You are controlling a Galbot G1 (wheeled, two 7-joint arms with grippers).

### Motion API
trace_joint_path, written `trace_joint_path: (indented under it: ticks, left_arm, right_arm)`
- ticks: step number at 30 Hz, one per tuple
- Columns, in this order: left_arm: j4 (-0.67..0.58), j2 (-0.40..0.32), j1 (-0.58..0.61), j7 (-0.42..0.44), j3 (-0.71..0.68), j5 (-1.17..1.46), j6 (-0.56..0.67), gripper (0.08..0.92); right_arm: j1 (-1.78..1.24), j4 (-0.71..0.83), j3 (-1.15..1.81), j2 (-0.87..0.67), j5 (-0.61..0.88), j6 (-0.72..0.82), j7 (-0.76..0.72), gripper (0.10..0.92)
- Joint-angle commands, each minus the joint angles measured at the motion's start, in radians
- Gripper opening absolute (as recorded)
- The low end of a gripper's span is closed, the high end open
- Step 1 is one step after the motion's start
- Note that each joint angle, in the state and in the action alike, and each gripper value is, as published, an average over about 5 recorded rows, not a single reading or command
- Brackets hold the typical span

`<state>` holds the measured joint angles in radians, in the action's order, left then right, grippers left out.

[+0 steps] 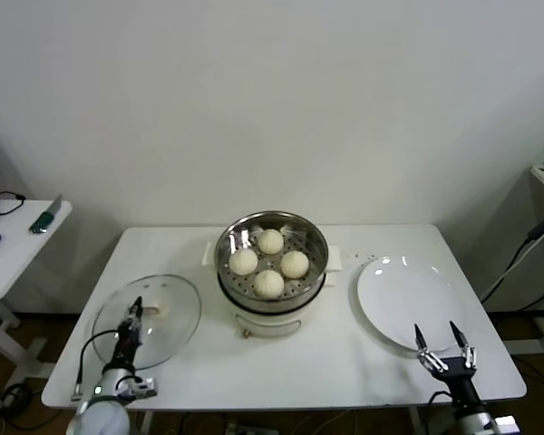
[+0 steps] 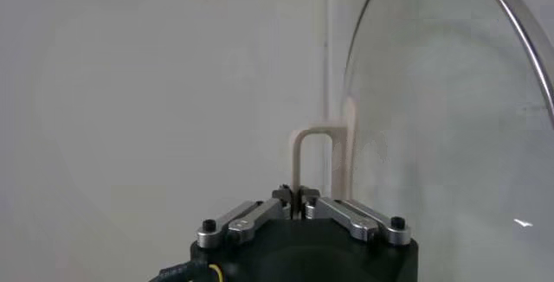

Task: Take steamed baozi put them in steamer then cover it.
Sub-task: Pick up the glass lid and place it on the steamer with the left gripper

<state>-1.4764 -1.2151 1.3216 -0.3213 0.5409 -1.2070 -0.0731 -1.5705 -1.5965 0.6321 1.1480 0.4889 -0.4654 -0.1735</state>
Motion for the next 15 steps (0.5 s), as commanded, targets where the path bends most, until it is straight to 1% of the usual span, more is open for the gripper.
trace_joint_path:
  ticks: [1, 5, 8, 11, 15]
  left_arm:
    - [-0.296, 0.148, 0.070, 0.106, 0.000, 0.171, -0.149, 0.134]
    - [-0.379, 0.232, 0.073, 0.172, 0.003, 0.247, -0.257, 0.134]
    - [-0.421, 0.280, 0.044, 0.223, -0.008, 0.290, -0.341, 0.134]
    - [-0.457, 0.299, 0.001, 0.263, -0.036, 0.305, -0.400, 0.134]
    - [-0.528, 0.301, -0.054, 0.324, -0.108, 0.301, -0.517, 0.134]
  right_arm:
    - [0.003, 0.000, 0.005, -0.007, -0.012, 0.003, 0.006, 0.823]
    - [0.005, 0.003, 0.006, -0.010, -0.028, 0.004, 0.014, 0.823]
    - [0.006, 0.007, 0.005, -0.007, -0.054, 0.006, 0.027, 0.823]
    - [0.006, 0.010, 0.004, -0.002, -0.071, 0.010, 0.037, 0.823]
    - [0.006, 0.005, 0.005, 0.000, -0.082, 0.019, 0.044, 0.823]
